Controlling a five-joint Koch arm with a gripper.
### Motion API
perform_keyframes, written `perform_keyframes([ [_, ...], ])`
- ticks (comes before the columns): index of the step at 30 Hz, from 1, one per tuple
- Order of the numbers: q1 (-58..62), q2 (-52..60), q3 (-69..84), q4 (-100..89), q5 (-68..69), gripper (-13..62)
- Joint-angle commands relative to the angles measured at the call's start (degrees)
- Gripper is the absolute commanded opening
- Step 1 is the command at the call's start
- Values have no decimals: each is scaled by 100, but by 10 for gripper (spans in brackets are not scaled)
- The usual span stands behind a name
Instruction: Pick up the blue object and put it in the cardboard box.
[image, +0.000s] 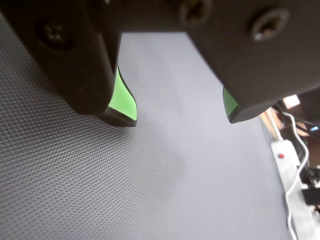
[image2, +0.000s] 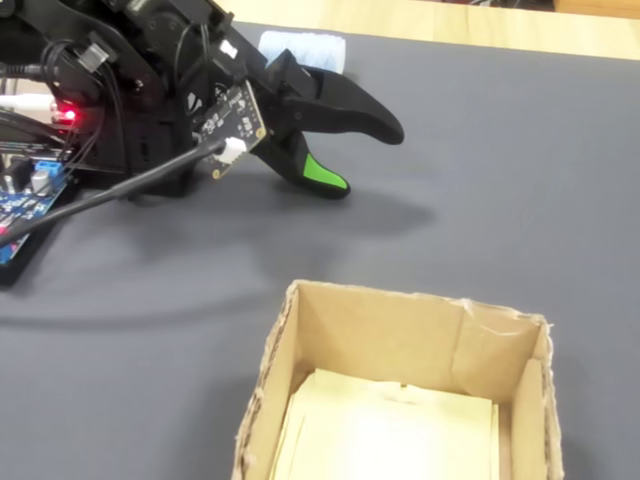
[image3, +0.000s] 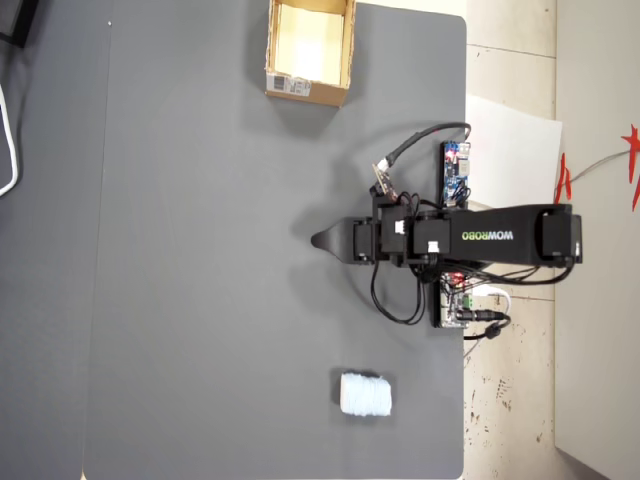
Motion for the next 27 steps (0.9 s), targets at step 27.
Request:
perform_keyframes([
  [27,-984,483,202,272,1749,338],
])
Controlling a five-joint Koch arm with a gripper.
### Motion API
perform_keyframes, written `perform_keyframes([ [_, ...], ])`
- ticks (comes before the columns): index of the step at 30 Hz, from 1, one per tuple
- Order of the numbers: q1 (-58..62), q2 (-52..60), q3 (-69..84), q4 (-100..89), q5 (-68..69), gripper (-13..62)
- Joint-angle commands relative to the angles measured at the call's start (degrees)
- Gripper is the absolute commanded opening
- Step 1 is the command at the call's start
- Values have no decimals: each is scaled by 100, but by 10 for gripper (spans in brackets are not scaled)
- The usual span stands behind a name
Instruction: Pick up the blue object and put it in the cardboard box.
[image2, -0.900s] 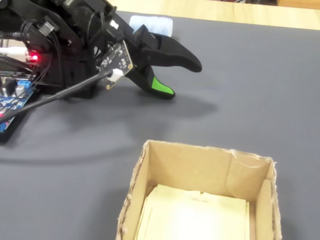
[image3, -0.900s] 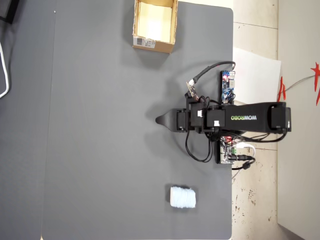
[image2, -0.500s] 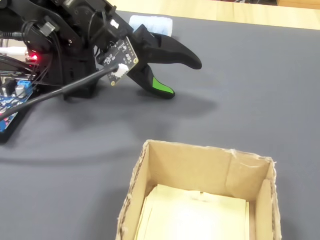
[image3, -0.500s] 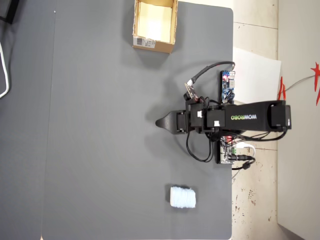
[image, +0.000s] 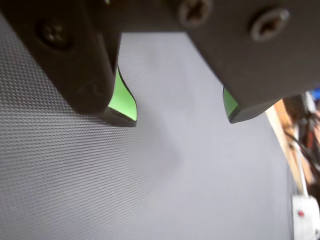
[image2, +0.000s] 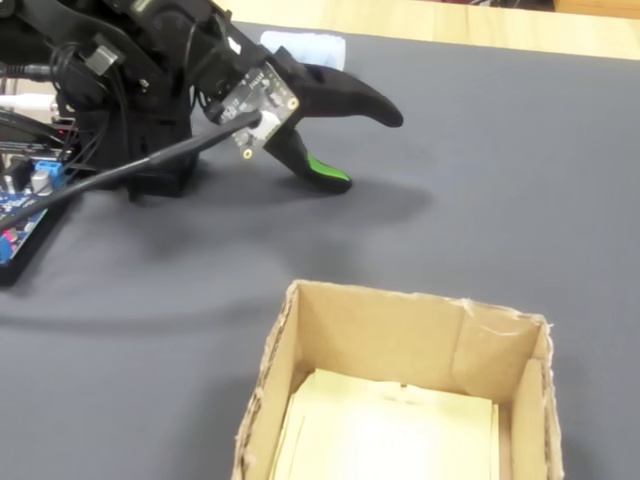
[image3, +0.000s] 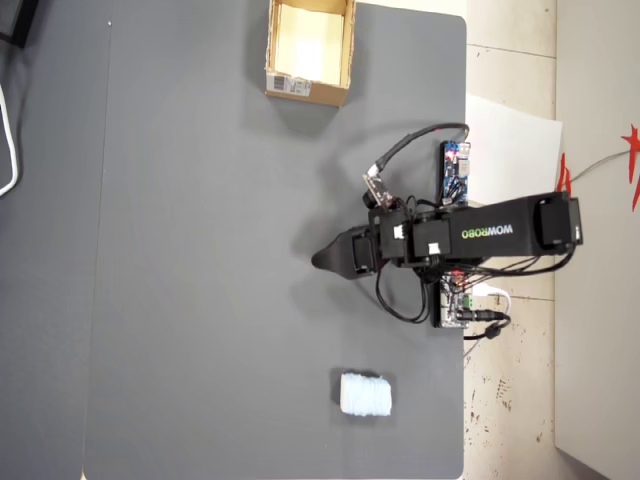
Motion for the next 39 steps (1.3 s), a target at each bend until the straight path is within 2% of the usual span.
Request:
perform_keyframes([
  [1,-176,483,202,290,606,338],
  [9,-510,492,114,334,1310,337],
  [20,-1160,492,-176,606,1538,335],
  [39,-2540,492,-1345,2566,1538,331],
])
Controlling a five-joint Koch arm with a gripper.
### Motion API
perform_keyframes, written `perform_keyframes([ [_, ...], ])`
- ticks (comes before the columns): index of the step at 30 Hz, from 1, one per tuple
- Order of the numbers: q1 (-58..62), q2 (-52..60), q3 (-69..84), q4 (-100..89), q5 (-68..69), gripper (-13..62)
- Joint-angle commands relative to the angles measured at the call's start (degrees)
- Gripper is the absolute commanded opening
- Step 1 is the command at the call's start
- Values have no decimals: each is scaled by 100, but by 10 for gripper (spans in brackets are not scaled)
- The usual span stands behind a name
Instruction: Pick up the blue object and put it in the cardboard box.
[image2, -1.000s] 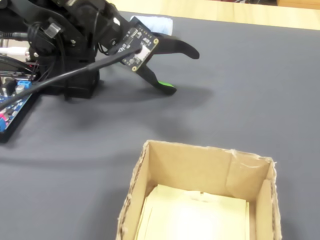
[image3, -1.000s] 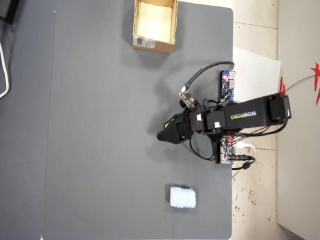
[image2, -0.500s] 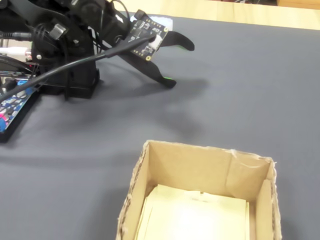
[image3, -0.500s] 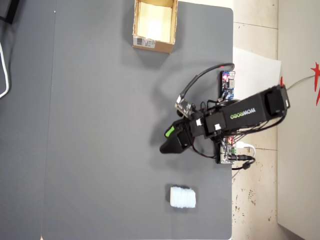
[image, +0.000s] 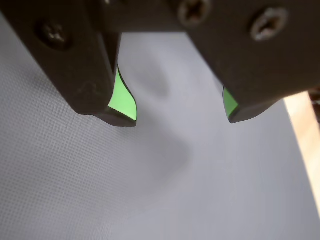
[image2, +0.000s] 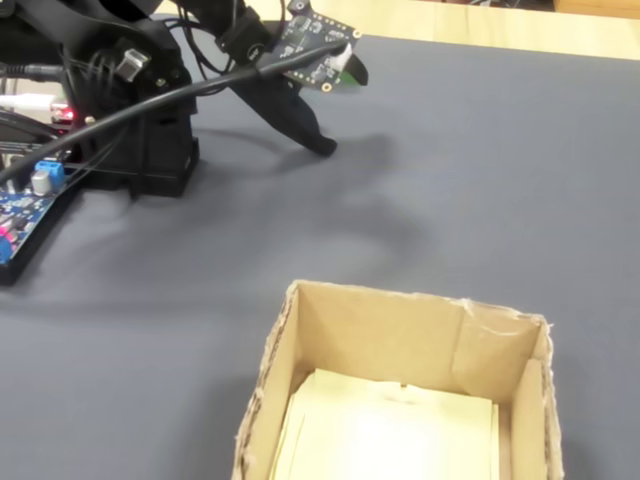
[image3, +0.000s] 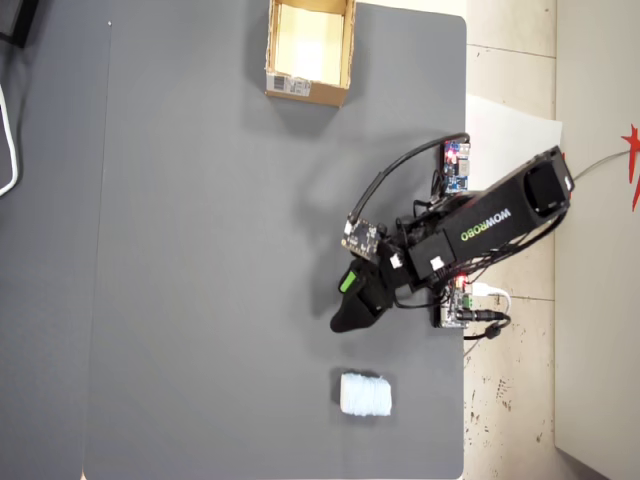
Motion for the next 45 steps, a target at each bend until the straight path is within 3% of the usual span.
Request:
perform_keyframes([
  [1,-237,492,-264,492,448,330],
  [26,-2338,422,-2399,2733,448,330],
  [45,-3059,-1503,-4078,3146,378,330],
])
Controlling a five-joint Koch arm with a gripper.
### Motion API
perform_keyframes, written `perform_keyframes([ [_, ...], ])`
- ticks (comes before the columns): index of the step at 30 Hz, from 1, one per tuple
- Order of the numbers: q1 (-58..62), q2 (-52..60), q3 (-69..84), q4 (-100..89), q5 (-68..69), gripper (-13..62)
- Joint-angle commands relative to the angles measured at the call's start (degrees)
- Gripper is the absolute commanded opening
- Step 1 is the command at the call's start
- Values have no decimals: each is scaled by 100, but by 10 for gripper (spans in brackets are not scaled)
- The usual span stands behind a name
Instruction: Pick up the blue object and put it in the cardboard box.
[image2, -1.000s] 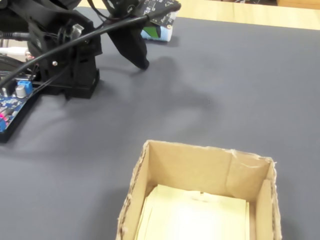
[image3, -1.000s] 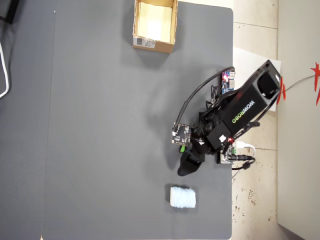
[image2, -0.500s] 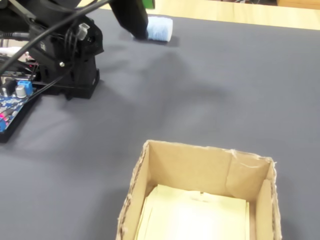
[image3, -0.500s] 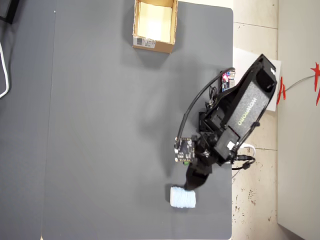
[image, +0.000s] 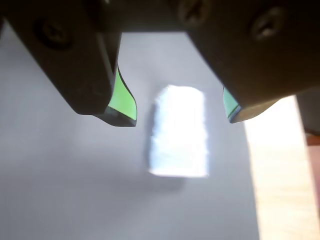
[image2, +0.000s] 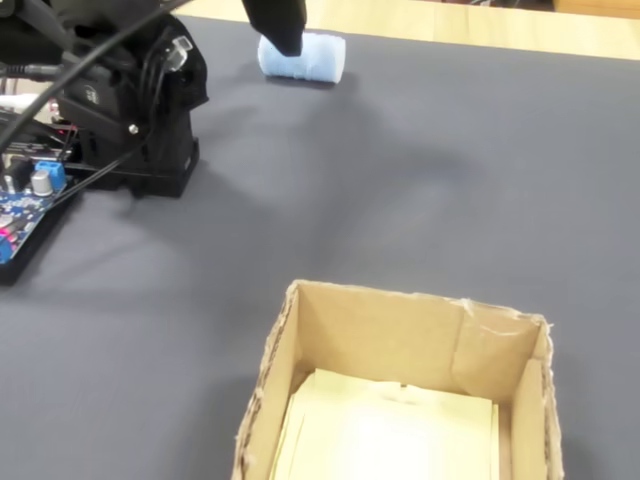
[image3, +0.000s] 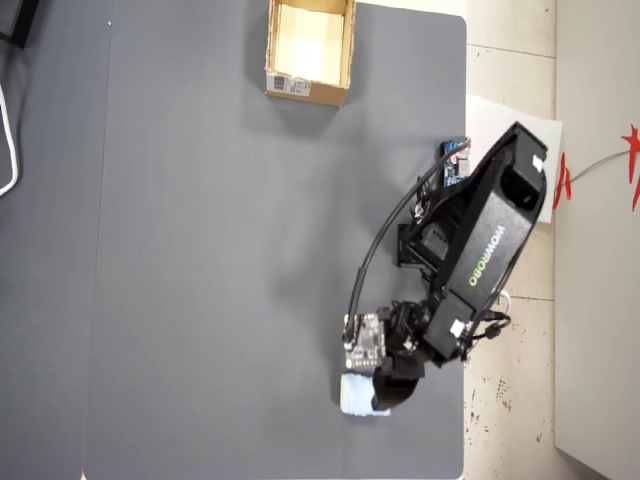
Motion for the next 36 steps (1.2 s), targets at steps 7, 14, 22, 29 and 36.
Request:
perform_keyframes([
  [7,-457,-782,-870,-53,369,330],
  [14,-598,-1477,-1230,-167,360,330],
  [22,-747,-2268,-1459,-343,360,330],
  [29,-633,-2549,-1406,-404,396,250],
  [36,-650,-2426,-1020,-396,369,76],
])
